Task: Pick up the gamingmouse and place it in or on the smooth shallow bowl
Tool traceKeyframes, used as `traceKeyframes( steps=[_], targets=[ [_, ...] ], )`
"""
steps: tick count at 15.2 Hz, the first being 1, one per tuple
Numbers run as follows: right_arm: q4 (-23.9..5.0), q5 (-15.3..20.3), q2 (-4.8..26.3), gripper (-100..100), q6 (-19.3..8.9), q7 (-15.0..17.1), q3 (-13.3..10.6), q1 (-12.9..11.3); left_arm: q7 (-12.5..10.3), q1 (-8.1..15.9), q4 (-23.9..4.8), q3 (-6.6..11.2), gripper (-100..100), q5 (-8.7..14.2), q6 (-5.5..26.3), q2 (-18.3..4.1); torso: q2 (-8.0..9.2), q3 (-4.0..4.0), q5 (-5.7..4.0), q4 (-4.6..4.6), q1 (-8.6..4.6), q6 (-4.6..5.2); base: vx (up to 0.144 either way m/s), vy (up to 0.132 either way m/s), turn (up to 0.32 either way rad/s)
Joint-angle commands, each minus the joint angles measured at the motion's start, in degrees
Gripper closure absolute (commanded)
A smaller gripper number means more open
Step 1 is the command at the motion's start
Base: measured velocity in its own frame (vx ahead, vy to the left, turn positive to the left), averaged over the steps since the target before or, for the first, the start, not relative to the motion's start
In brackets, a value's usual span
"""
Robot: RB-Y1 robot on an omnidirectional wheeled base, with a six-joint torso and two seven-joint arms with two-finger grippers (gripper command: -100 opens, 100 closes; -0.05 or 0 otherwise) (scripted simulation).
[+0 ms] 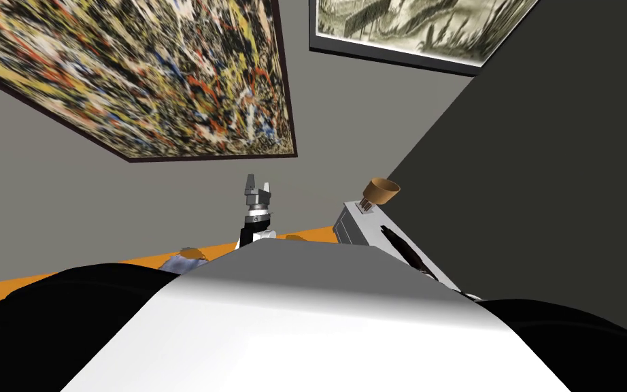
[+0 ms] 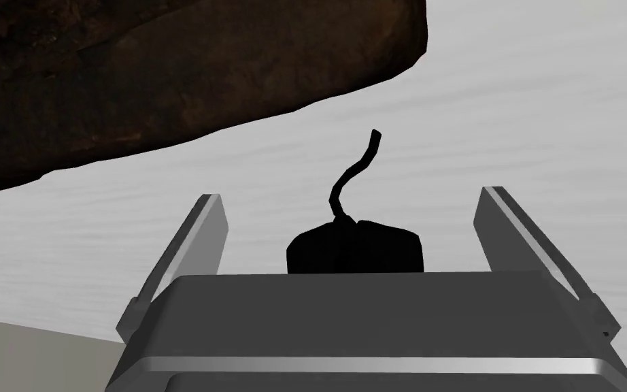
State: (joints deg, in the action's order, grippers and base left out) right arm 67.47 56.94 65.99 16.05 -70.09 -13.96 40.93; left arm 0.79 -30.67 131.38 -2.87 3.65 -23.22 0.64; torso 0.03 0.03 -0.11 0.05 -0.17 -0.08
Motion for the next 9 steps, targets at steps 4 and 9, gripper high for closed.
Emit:
traceKeyframes(
  steps=[4,9],
  targets=[
    [1.1,-0.7,2.9,100,1.6,0.5,1.3,1.2,0.0,0.0,0.0,0.00,0,0.0,0.0,0.0,0.05,0.03,0.09,0.01,0.35,0.03,-0.001,0.013,-0.069],
    [-0.1,-1.9,5.4,-100,3.0,-0.7,1.7,2.5,0.0,0.0,0.0,-0.01,0,0.0,0.0,0.0,0.01,0.01,0.15,0.00,0.59,0.07,0.008,0.064,-0.121]
  ],
)
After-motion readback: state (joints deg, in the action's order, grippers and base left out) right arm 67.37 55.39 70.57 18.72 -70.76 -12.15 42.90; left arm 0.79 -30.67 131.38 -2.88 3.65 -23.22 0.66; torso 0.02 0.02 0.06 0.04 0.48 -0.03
